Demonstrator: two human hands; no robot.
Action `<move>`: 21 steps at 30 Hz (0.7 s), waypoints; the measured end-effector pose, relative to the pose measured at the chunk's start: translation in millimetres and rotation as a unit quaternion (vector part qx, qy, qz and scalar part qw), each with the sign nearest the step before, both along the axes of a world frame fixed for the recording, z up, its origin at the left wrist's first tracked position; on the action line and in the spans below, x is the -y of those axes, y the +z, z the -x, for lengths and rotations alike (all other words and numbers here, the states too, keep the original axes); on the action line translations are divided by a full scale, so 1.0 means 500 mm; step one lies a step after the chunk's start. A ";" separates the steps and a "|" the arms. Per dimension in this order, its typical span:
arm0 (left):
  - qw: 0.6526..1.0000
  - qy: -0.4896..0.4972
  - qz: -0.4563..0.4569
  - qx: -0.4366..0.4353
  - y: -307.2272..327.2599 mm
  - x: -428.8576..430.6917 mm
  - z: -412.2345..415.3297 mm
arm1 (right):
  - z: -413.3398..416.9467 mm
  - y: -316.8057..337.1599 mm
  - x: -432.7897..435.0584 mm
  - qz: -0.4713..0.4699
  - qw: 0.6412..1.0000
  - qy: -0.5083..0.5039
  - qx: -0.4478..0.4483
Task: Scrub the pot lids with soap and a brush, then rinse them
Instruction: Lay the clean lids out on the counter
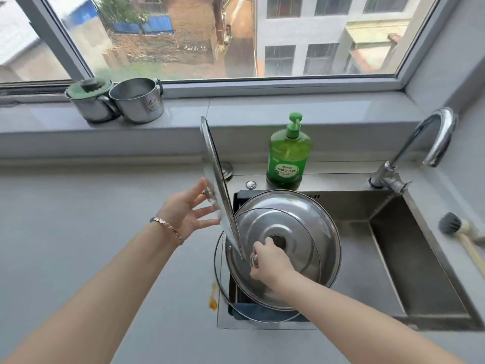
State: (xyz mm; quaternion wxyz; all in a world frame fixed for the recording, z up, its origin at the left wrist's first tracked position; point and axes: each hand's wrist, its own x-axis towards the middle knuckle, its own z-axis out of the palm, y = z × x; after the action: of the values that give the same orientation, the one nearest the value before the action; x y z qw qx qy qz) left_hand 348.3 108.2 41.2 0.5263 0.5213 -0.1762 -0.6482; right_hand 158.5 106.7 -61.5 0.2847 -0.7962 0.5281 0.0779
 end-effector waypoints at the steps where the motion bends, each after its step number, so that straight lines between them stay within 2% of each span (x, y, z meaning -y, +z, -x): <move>1: 1.000 -0.002 -0.001 0.001 -0.002 0.000 -0.002 | 0.004 0.005 0.001 0.004 1.000 -0.008 -0.004; 6: 1.000 -0.005 0.021 -0.008 0.007 0.006 0.017 | 0.065 0.071 0.044 0.058 0.996 -0.063 -0.012; 11: 1.000 -0.019 0.023 0.006 0.015 0.026 0.074 | 0.161 0.165 0.120 0.143 0.981 -0.112 -0.065; 16: 1.000 -0.020 0.009 0.017 0.017 0.055 0.175 | 0.243 0.221 0.162 0.274 0.952 -0.058 -0.125; 21: 1.000 -0.017 0.010 -0.003 0.017 0.070 0.247 | 0.298 0.241 0.181 0.389 0.917 0.021 -0.090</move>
State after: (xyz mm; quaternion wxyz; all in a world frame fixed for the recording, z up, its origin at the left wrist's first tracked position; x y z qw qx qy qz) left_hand 224.6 73.4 50.0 0.5205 0.5112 -0.1897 -0.6571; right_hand 9.3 16.1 59.0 -0.0977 -0.8447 0.5233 -0.0560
